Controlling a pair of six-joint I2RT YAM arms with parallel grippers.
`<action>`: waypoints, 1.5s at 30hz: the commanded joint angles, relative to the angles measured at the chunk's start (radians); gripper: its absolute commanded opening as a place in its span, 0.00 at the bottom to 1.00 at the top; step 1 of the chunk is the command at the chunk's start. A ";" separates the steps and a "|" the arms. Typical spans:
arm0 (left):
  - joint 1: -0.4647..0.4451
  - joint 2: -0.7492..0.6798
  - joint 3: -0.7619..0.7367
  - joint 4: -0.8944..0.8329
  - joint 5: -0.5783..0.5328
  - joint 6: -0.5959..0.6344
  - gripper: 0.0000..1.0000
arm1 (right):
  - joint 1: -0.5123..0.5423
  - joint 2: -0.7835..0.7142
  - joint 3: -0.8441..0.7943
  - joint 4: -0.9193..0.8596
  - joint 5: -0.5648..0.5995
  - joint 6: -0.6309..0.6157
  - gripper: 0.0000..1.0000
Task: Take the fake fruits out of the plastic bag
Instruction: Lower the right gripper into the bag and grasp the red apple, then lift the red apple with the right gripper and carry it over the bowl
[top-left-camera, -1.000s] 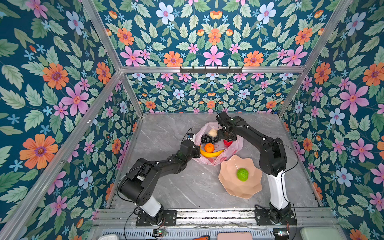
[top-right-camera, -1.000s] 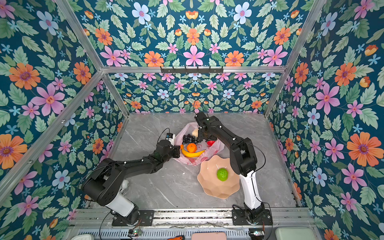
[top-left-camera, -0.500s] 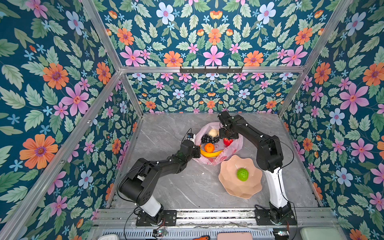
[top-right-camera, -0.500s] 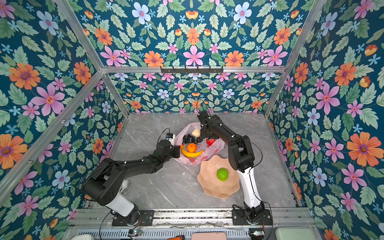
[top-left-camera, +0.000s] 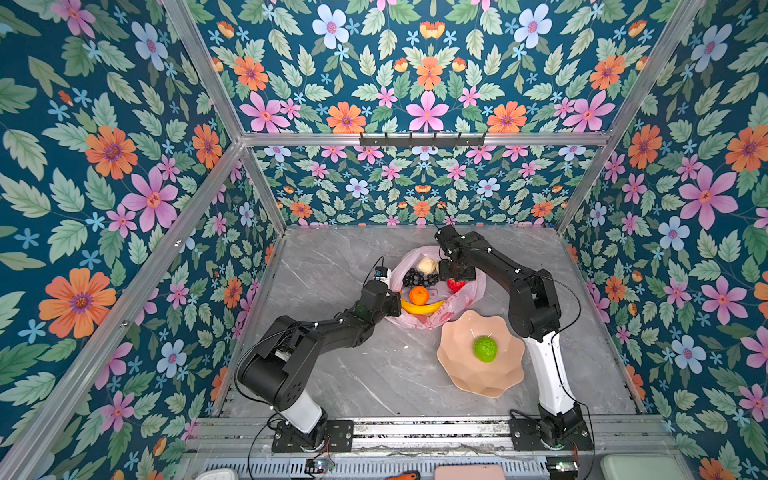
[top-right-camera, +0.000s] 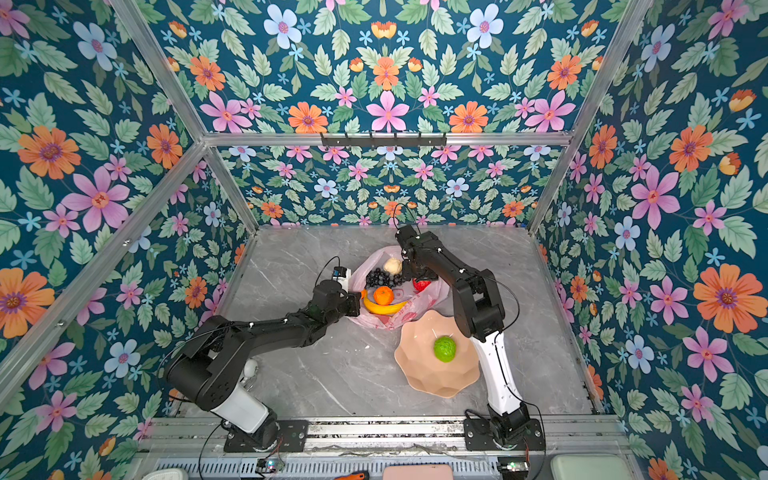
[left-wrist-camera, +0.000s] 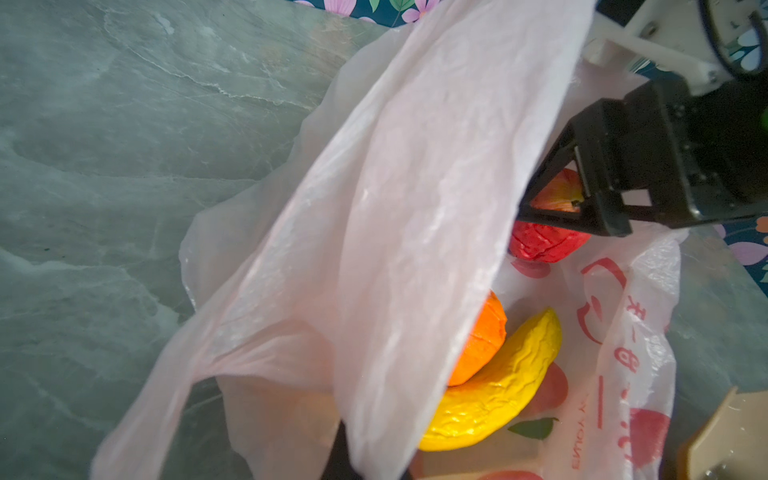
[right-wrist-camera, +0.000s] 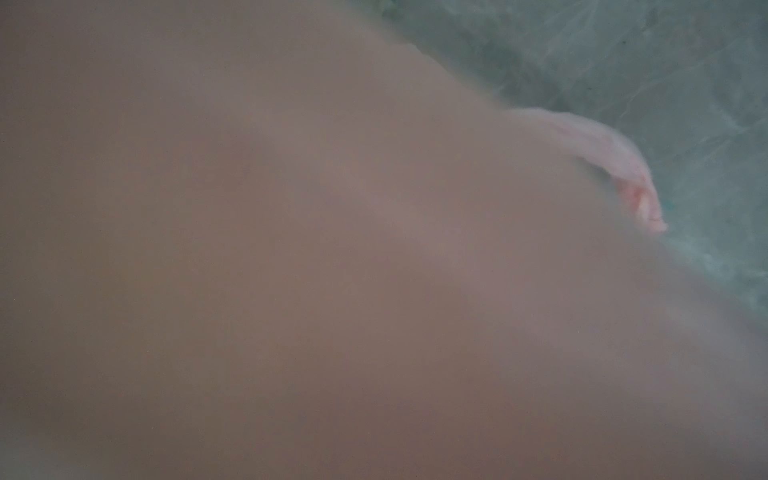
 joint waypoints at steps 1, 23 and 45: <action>0.001 0.003 0.006 0.010 0.007 0.004 0.00 | -0.001 0.013 0.014 -0.011 -0.008 -0.004 0.76; 0.002 0.005 0.008 0.009 0.007 0.005 0.00 | 0.030 -0.015 0.001 0.003 -0.083 0.001 0.66; 0.001 0.006 0.010 0.006 0.008 0.005 0.00 | 0.086 -0.167 -0.058 -0.012 -0.110 -0.012 0.66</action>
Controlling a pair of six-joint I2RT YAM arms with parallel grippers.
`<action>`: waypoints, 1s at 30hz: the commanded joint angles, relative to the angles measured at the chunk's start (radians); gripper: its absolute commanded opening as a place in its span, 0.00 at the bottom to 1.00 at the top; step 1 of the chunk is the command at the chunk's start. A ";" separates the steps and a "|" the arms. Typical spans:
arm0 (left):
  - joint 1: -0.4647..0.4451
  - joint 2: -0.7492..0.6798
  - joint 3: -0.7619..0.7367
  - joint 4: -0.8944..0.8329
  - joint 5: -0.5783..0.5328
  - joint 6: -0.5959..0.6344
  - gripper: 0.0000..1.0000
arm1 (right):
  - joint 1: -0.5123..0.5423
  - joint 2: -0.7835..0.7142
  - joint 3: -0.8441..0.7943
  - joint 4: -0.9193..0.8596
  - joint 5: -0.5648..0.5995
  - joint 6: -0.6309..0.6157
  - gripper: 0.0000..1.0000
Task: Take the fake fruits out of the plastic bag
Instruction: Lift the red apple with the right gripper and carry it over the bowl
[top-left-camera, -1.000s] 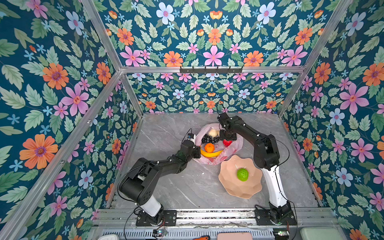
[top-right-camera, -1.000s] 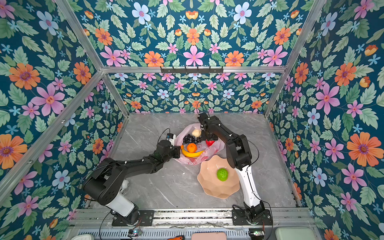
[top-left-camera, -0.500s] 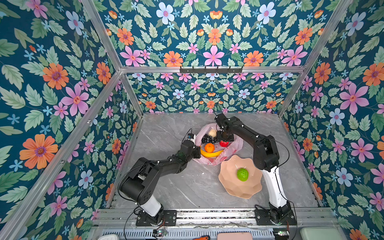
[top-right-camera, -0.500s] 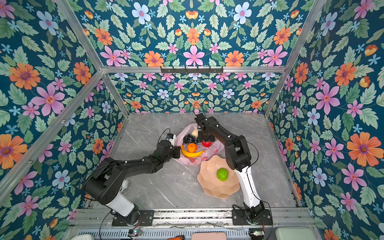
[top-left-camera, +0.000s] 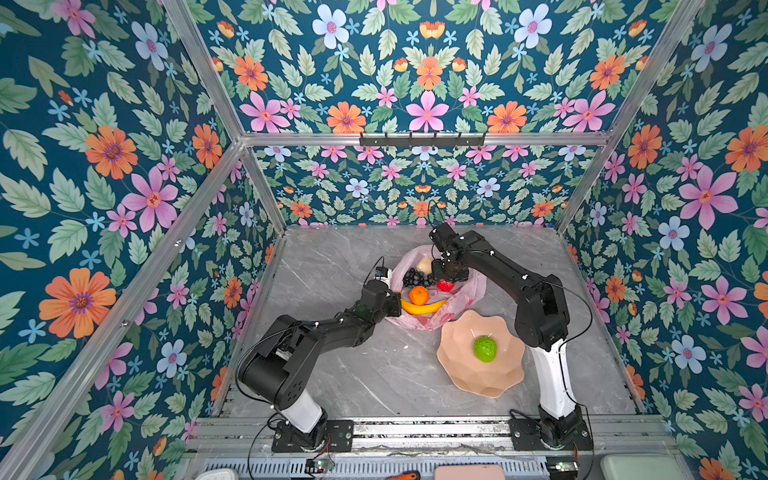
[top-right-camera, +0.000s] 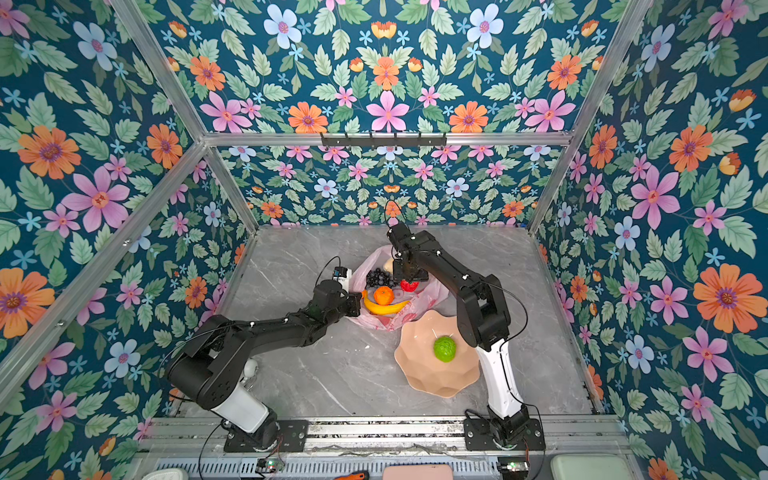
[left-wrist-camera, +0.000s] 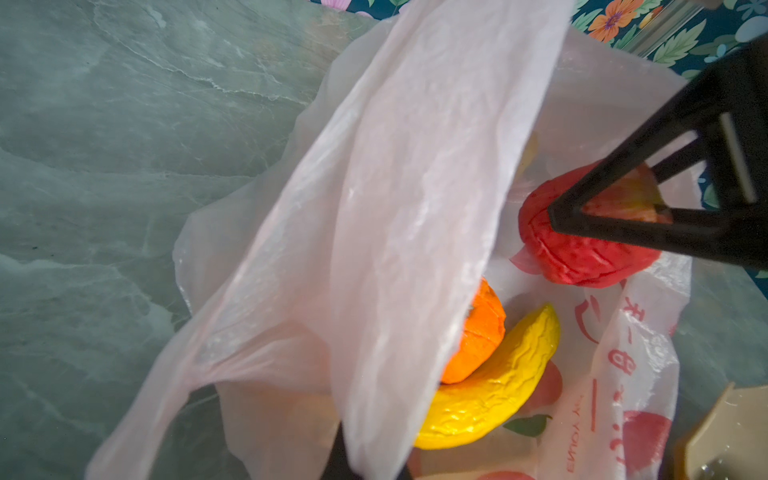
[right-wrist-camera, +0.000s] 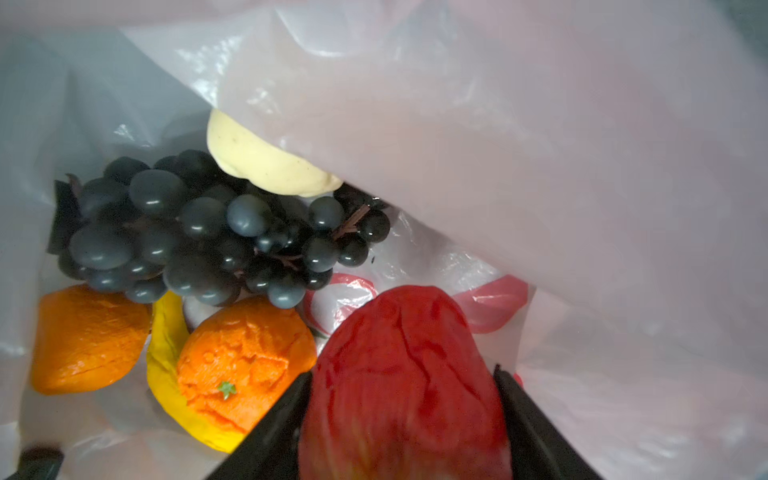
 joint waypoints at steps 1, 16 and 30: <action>0.002 0.001 0.008 0.006 -0.002 0.005 0.00 | 0.015 -0.038 -0.002 -0.020 -0.005 -0.011 0.66; 0.001 -0.009 0.005 0.003 0.001 0.006 0.00 | 0.065 -0.392 -0.300 -0.037 -0.025 -0.009 0.66; 0.001 -0.003 0.007 0.003 -0.005 0.006 0.00 | 0.125 -0.638 -0.627 0.002 -0.065 0.104 0.65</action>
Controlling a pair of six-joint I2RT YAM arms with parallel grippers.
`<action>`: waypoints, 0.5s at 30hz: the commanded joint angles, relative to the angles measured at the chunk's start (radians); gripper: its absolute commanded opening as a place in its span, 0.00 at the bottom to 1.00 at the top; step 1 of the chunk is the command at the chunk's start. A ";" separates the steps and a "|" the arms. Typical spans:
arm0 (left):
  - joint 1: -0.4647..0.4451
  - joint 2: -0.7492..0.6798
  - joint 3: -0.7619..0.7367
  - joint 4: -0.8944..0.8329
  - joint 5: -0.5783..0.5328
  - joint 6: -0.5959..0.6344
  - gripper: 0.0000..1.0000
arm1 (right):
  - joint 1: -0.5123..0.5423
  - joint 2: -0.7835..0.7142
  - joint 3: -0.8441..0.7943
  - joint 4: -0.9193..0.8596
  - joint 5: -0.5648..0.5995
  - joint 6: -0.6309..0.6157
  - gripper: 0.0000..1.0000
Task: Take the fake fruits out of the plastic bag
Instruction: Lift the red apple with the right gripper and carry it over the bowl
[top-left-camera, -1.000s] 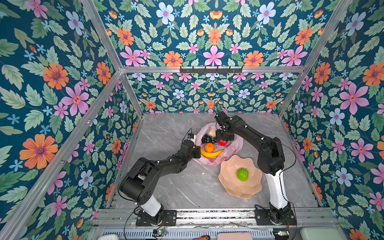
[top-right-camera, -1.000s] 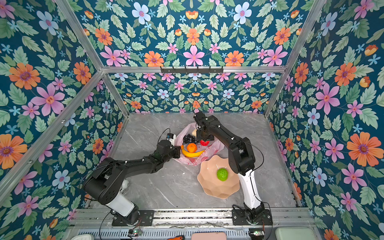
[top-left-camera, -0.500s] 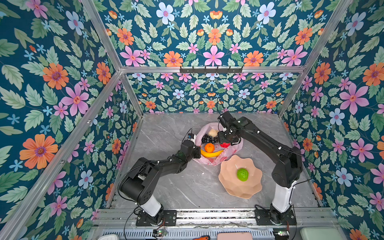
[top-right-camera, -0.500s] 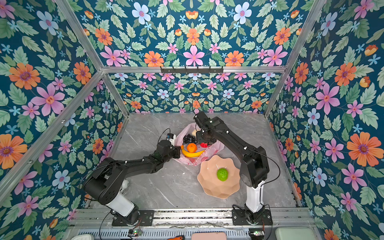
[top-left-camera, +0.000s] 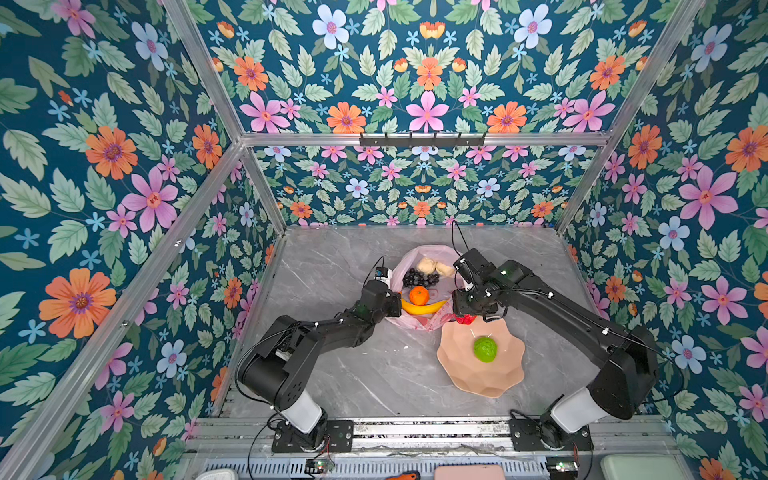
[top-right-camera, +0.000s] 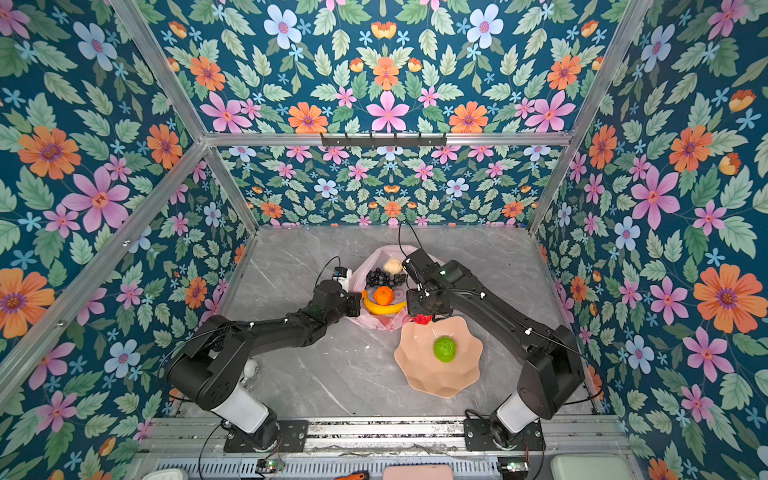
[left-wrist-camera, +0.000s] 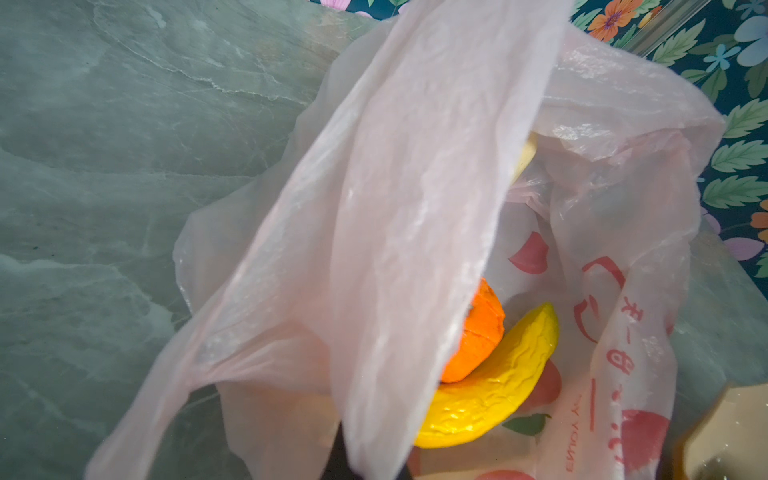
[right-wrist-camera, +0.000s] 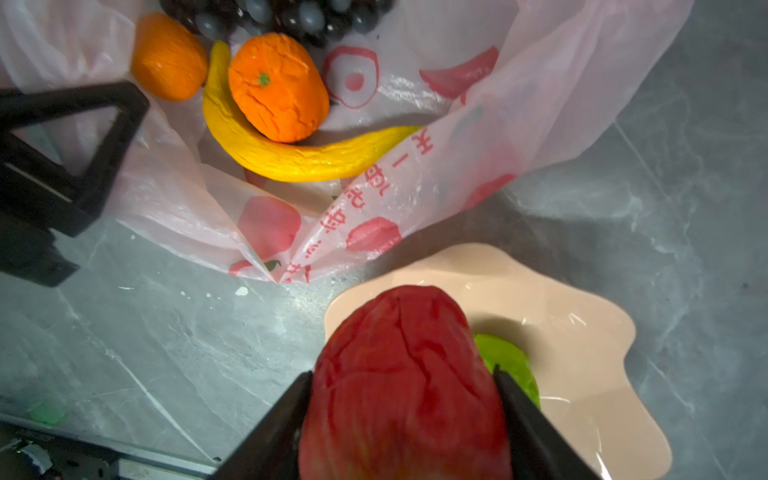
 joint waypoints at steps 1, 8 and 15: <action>0.001 0.001 0.007 0.007 -0.005 0.007 0.00 | 0.017 -0.021 -0.043 0.018 -0.021 0.052 0.65; 0.001 0.005 0.008 0.008 -0.001 0.005 0.00 | 0.038 -0.005 -0.107 0.055 -0.043 0.075 0.64; 0.001 0.002 0.007 0.008 -0.003 0.007 0.00 | 0.037 0.030 -0.112 0.060 0.004 0.070 0.65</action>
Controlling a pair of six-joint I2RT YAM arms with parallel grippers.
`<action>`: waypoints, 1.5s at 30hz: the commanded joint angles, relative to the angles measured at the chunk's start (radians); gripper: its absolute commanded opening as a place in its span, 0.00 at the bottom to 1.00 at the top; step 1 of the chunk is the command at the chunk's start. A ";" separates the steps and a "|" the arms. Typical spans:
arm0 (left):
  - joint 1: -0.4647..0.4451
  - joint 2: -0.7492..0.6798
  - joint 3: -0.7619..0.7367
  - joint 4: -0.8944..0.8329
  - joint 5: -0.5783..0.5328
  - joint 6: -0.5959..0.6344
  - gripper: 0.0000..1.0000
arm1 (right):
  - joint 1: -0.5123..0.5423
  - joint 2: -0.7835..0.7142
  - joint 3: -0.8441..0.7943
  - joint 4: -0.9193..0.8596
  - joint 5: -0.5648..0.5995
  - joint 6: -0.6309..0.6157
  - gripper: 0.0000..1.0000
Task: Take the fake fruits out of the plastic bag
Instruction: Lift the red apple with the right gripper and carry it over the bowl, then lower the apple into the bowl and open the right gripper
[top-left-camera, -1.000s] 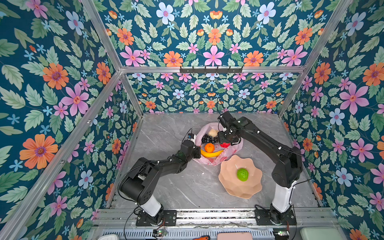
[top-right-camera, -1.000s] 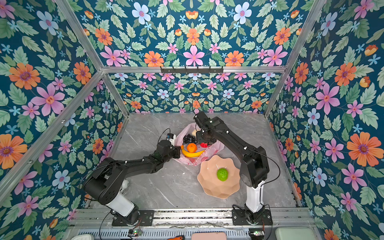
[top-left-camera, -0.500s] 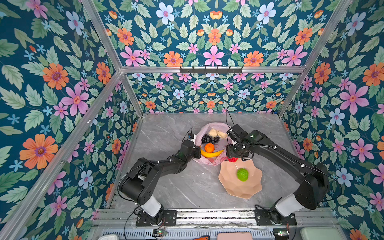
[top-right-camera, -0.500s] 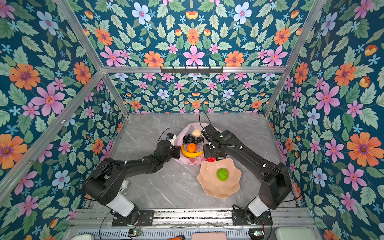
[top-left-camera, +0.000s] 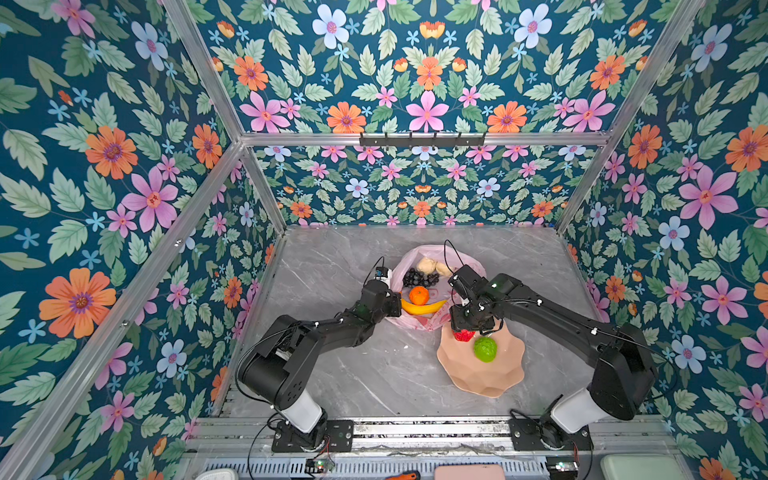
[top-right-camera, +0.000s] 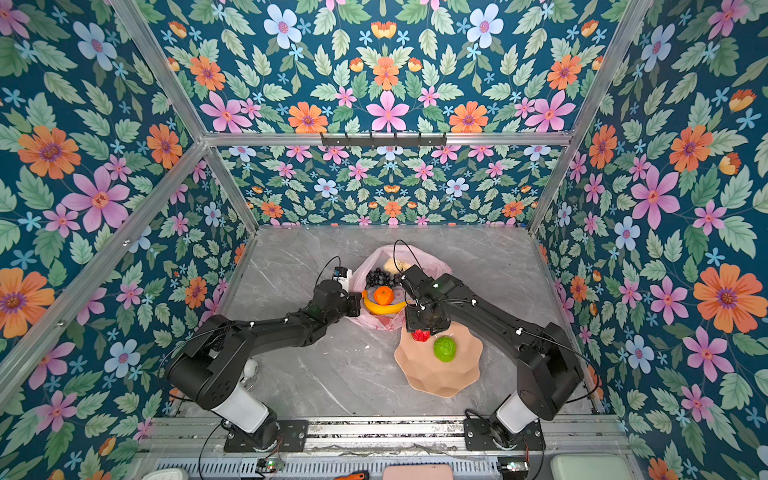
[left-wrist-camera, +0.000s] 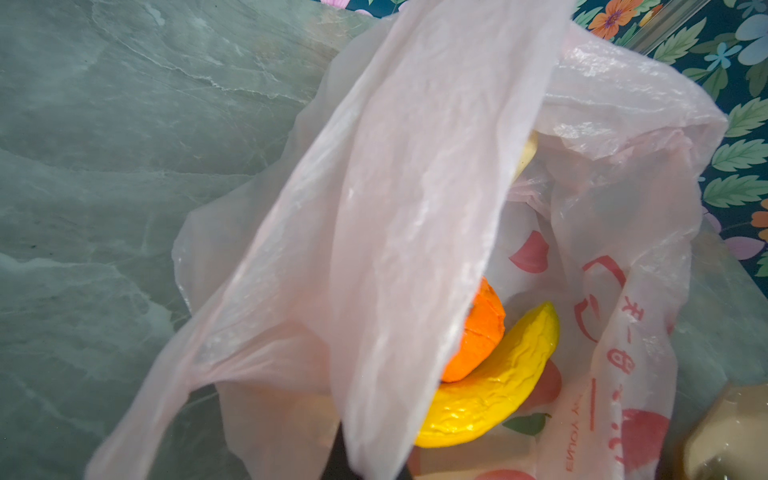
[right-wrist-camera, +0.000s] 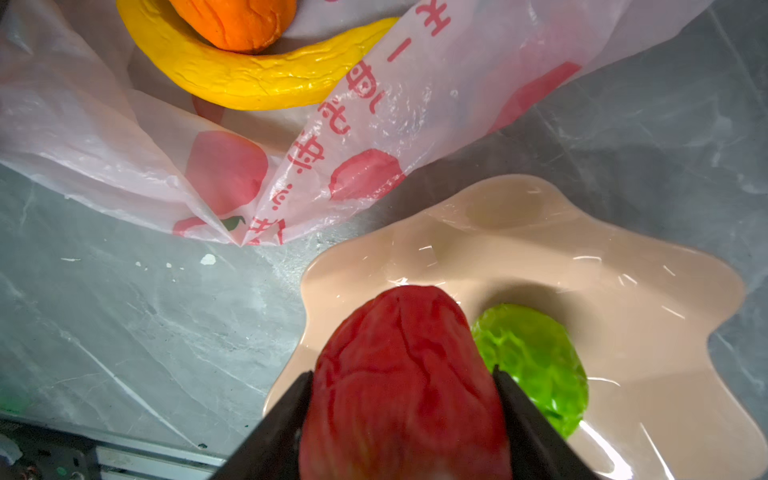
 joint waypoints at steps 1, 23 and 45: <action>0.002 -0.001 0.006 0.007 -0.004 0.007 0.00 | 0.000 0.017 0.000 0.010 0.035 0.002 0.65; 0.001 0.003 0.008 0.007 -0.005 0.007 0.00 | -0.044 0.084 -0.074 0.058 0.026 -0.004 0.64; -0.001 0.001 0.008 0.007 -0.005 0.007 0.00 | -0.016 0.056 -0.141 0.049 0.003 0.035 0.64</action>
